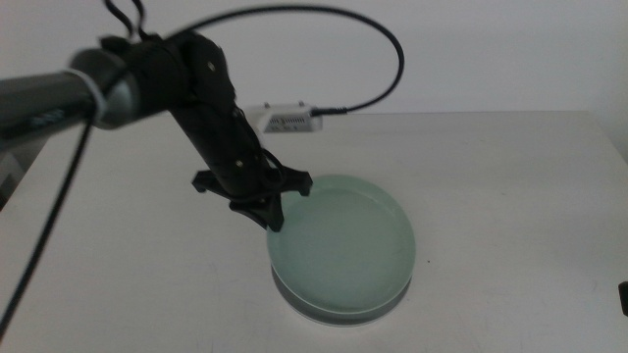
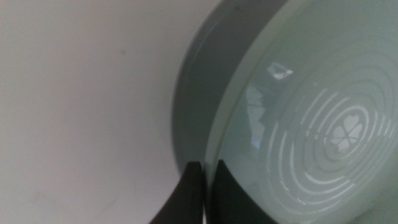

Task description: Stack the three bowls on top of each other.

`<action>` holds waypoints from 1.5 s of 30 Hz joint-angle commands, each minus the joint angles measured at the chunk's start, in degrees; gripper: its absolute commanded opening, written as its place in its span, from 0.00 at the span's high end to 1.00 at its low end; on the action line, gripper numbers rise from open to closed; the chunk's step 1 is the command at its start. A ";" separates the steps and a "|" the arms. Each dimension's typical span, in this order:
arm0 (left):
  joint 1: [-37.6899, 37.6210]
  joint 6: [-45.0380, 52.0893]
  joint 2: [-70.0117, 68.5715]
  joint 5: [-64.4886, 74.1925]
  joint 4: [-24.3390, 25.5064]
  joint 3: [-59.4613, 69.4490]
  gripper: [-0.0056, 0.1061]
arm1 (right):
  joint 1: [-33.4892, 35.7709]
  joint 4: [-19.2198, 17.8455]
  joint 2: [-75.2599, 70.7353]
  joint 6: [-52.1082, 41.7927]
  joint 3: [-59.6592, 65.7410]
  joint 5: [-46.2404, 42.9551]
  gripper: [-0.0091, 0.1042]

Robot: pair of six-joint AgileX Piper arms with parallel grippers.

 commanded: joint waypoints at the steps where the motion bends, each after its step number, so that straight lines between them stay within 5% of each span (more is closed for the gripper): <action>1: -0.62 -0.71 -1.19 -2.76 -2.25 -1.84 0.95 | 0.19 0.22 0.15 -0.24 -1.30 -3.32 0.52; 7: -0.74 -0.71 0.68 -3.75 -2.21 -1.84 0.88 | 0.19 0.22 0.15 -0.24 -1.30 -3.32 0.52; 9: -0.74 -0.71 0.68 -3.66 -1.75 -1.84 0.76 | 0.19 0.22 0.15 -0.24 -1.30 -3.32 0.52; 14: -0.66 -0.66 -0.13 -2.21 -1.18 -1.84 0.28 | 0.19 0.22 0.15 -0.24 -1.30 -3.32 0.52; 16: -0.19 -0.66 -1.65 -2.07 -0.93 -1.84 0.19 | 0.19 0.22 0.15 -0.24 -1.30 -3.32 0.52; 28: 9.60 -0.46 -19.87 -3.03 2.60 -1.84 0.18 | 0.19 0.22 0.15 -0.24 -1.30 -3.32 0.52; 36: 14.99 -0.53 -27.02 -0.83 12.69 -1.84 0.18 | 0.19 0.22 0.15 -0.24 -1.30 -3.32 0.52; 45: 15.26 -2.25 -34.07 -0.67 15.77 0.14 0.18 | 0.19 -0.08 0.15 -0.30 -1.30 -3.47 0.52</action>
